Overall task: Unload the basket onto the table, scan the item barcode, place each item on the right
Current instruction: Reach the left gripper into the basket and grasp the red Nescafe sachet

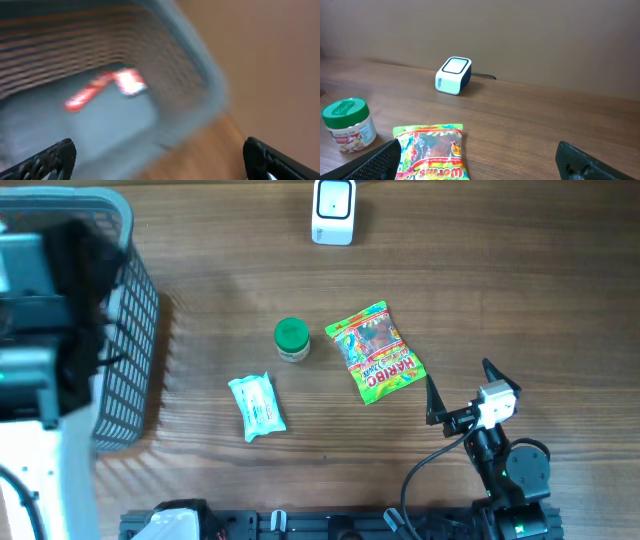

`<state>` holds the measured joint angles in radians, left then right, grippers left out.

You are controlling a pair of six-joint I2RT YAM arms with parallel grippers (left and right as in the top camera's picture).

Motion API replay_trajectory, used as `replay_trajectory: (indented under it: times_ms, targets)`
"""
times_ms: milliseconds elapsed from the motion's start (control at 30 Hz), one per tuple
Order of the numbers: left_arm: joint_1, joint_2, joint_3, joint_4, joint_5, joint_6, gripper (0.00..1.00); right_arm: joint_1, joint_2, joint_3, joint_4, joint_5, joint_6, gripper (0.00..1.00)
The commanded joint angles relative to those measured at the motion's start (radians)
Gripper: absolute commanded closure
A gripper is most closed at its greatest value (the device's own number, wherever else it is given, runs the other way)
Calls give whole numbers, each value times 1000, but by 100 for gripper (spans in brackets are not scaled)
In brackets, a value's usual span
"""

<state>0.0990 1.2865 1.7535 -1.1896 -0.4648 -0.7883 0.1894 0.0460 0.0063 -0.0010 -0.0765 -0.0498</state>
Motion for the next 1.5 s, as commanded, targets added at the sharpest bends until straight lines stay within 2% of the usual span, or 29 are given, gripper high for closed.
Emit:
replay_trajectory:
  times_ms: [0, 67, 167, 267, 433, 633, 733, 933, 967, 1033, 1067, 1233, 1333, 1467]
  targets:
    - [306, 50, -1, -34, 119, 31, 0, 4, -3, -1, 2, 10, -3, 0]
    - [459, 109, -1, -31, 266, 75, 0, 4, -3, -1, 2, 10, -2, 0]
    - [539, 194, -1, -23, 361, 110, 0, 4, -3, -1, 2, 10, -2, 0]
    - [546, 351, -4, 11, 360, 278, 0, 4, -3, -1, 2, 10, -3, 0]
    - [544, 533, -56, 100, 347, 552, 6, 4, -3, -1, 2, 10, -2, 0]
    - [545, 650, -180, 296, 309, 836, 3, 4, -3, -1, 2, 10, -2, 0]
    - [544, 695, -270, 418, 373, 984, 0, 4, -3, -1, 2, 10, -3, 0]
    - [544, 717, -470, 632, 427, 998, 1, 4, -3, -1, 2, 10, -2, 0]
    - [544, 717, -491, 651, 449, 998, 6, 4, -3, -1, 2, 10, -3, 0]
    - [544, 719, -539, 683, 488, 995, 75, 4, -3, -1, 2, 10, -3, 0]
    - [544, 719, -553, 685, 487, 977, 96, 4, -3, -1, 2, 10, -3, 0]
    - [544, 686, -539, 663, 504, 759, 96, 4, -3, -1, 2, 10, -2, 0]
    - [544, 611, -489, 647, 503, 693, 96, 4, -3, -1, 2, 10, -2, 0]
    - [544, 422, -426, 648, 519, 618, 96, 4, -3, -1, 2, 10, -3, 0]
